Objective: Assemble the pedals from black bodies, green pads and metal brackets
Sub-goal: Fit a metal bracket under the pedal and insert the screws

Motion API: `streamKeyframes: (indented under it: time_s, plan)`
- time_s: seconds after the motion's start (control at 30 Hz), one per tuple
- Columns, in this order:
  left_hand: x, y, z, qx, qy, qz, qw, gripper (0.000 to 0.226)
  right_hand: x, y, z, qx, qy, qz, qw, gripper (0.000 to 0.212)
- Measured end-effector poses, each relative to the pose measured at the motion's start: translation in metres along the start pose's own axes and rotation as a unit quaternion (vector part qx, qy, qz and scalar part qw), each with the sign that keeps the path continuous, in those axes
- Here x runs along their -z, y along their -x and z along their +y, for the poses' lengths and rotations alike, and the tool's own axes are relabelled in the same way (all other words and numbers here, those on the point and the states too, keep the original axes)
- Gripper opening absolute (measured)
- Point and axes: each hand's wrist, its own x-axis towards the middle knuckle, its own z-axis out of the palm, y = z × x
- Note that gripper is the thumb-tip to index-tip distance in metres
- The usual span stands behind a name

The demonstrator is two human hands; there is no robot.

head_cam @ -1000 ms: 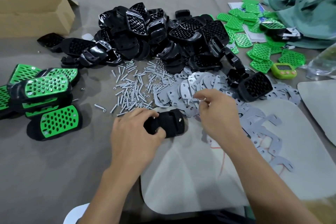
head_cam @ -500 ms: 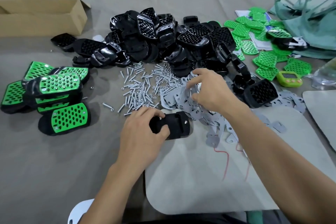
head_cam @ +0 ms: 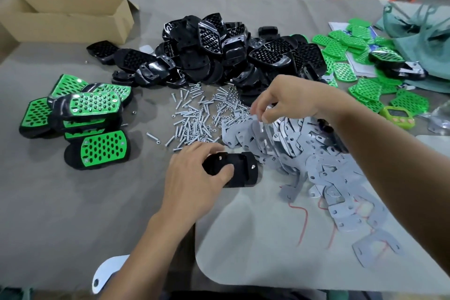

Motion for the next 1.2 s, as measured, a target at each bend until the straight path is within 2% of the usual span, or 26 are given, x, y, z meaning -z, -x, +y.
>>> streamKeyframes:
  time_s: [0.1,0.23,0.27,0.37,0.5,0.63,0.73,0.83,0.93,1.0,1.1,1.2]
  plan:
    - [-0.003,0.001,0.009,-0.017,-0.001,0.048,0.999,0.040,-0.004,0.006,-0.005,0.015,-0.013,0.021,1.000,0.024]
    - [-0.014,-0.012,0.032,0.005,0.075,0.015,0.997,0.048,-0.007,0.015,-0.017,0.054,-0.114,0.082,0.989,0.016]
    - [-0.017,-0.017,0.038,0.016,0.103,0.010,0.994,0.045,-0.006,0.018,-0.021,0.063,-0.124,0.087,0.987,0.013]
    - [-0.020,-0.033,0.051,0.046,0.193,0.030,0.980,0.014,-0.009,0.026,-0.034,0.065,-0.123,0.107,0.984,0.009]
    - [-0.008,-0.043,0.048,0.083,0.304,0.020,0.949,0.012,-0.027,0.035,-0.035,0.004,-0.229,0.260,0.938,0.013]
    - [0.002,-0.034,0.033,0.164,0.363,0.011,0.917,0.009,-0.057,0.043,-0.034,-0.046,-0.303,0.227,0.925,0.008]
    - [0.001,-0.019,0.018,0.156,0.327,0.048,0.931,0.012,-0.081,0.041,-0.038,-0.083,-0.318,0.227,0.917,0.014]
    - [0.009,-0.005,-0.003,0.133,0.277,0.091,0.947,0.025,-0.098,0.039,-0.043,-0.115,-0.307,0.209,0.921,0.017]
    - [0.017,0.006,-0.022,0.106,0.235,0.018,0.966,0.066,-0.108,0.036,-0.046,-0.126,-0.280,0.177,0.935,0.021]
    - [0.019,0.011,-0.028,0.084,0.211,-0.036,0.973,0.086,-0.113,0.034,-0.049,-0.136,-0.244,0.170,0.945,0.023]
    - [0.018,0.014,-0.025,0.062,0.205,-0.084,0.973,0.082,-0.121,0.034,-0.052,-0.163,-0.214,0.194,0.943,0.017]
    - [0.018,0.013,-0.023,0.073,0.193,-0.087,0.975,0.079,-0.130,0.034,-0.052,-0.175,-0.202,0.237,0.934,0.013]
